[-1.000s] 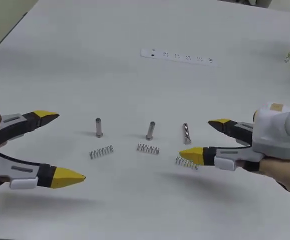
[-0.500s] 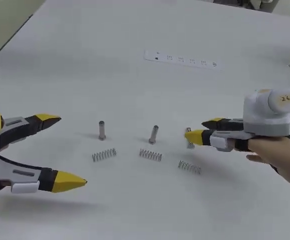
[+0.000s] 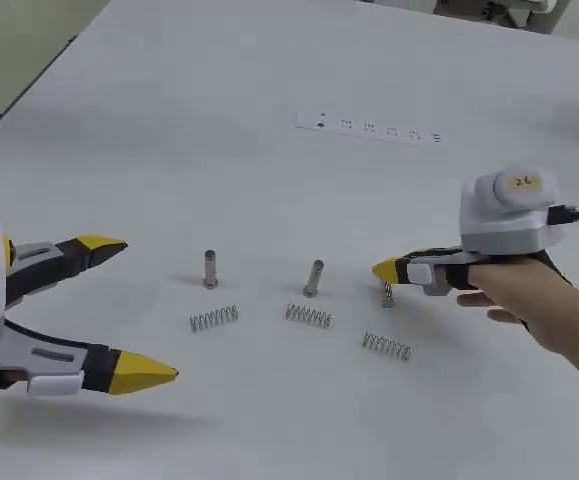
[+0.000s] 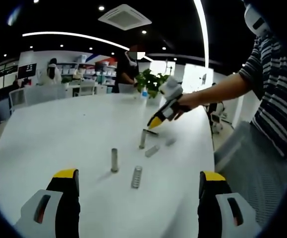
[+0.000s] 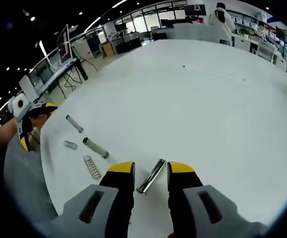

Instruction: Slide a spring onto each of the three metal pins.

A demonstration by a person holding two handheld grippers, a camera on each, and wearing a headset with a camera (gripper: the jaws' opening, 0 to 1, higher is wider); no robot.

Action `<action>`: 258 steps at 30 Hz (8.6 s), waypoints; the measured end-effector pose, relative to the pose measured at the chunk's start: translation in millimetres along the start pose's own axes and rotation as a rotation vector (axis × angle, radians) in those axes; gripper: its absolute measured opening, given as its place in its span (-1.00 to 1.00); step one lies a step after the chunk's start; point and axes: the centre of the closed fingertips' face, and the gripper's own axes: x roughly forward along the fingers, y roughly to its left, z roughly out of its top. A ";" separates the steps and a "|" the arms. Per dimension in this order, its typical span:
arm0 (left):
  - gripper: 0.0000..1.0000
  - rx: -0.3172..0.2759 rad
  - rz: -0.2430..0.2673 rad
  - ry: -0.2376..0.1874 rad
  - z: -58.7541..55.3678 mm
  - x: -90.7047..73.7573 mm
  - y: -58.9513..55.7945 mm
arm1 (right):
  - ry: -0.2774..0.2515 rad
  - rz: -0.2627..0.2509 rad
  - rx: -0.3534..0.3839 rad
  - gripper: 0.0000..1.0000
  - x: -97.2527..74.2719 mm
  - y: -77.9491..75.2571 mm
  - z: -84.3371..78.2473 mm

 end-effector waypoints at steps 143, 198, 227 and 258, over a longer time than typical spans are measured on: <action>0.96 0.012 0.004 -0.005 5.6 -4.9 -12.6 | -0.263 0.074 -0.269 -0.56 -69.5 52.4 1.5; 0.88 0.009 -0.040 0.032 1.9 -6.9 -25.5 | 0.181 0.193 -0.829 -0.83 -30.0 48.2 -90.2; 0.51 0.022 -0.262 0.056 12.0 35.9 -63.1 | -0.055 0.326 -0.926 -0.84 -64.2 119.7 -48.9; -0.58 0.088 -0.448 -0.034 38.3 98.6 -104.1 | -0.138 0.410 -0.910 -0.84 -68.6 158.8 -33.3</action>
